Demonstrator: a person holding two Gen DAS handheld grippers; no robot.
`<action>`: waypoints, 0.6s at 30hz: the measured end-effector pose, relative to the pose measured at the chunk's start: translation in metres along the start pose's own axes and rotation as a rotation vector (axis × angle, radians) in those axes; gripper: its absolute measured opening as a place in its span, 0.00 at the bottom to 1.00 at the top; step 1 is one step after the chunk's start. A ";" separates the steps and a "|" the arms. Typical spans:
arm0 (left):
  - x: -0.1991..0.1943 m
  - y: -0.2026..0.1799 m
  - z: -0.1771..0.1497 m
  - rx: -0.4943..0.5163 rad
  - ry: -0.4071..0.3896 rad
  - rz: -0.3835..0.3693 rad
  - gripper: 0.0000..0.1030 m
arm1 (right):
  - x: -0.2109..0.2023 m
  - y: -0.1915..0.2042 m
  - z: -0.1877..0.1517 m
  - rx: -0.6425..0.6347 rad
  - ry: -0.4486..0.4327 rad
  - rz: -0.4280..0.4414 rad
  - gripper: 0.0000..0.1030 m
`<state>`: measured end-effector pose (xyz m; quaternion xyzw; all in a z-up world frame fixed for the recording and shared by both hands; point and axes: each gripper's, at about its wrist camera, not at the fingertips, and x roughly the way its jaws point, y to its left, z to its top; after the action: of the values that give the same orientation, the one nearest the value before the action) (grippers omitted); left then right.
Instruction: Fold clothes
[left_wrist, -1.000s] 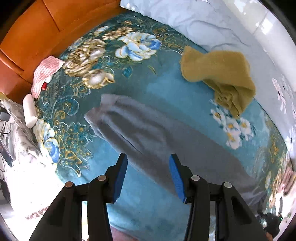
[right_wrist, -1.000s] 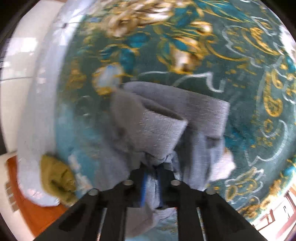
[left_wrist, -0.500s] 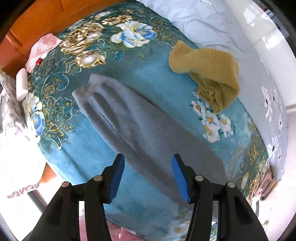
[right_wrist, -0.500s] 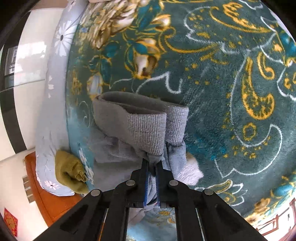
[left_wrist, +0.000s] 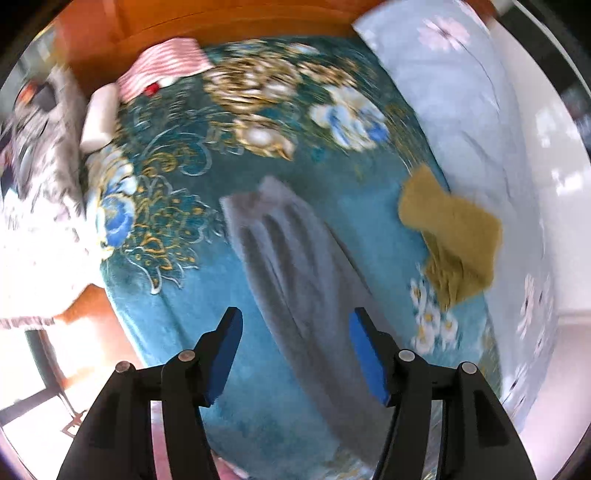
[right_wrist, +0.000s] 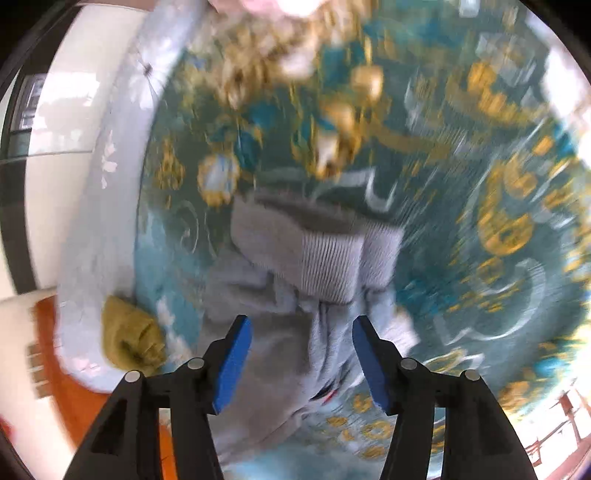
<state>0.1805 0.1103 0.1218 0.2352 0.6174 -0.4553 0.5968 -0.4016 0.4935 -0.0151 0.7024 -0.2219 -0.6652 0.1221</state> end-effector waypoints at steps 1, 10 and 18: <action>0.001 0.009 0.005 -0.012 -0.008 0.006 0.60 | -0.004 0.015 -0.006 -0.043 -0.008 0.002 0.61; 0.042 0.054 0.047 0.065 0.002 0.059 0.60 | -0.016 0.161 -0.083 -0.430 -0.041 0.019 0.81; 0.101 0.097 0.083 -0.041 0.110 -0.097 0.61 | 0.014 0.266 -0.179 -0.601 0.032 -0.015 1.00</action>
<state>0.2871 0.0613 0.0086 0.2176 0.6690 -0.4573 0.5440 -0.2639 0.2331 0.1118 0.6468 -0.0080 -0.6908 0.3231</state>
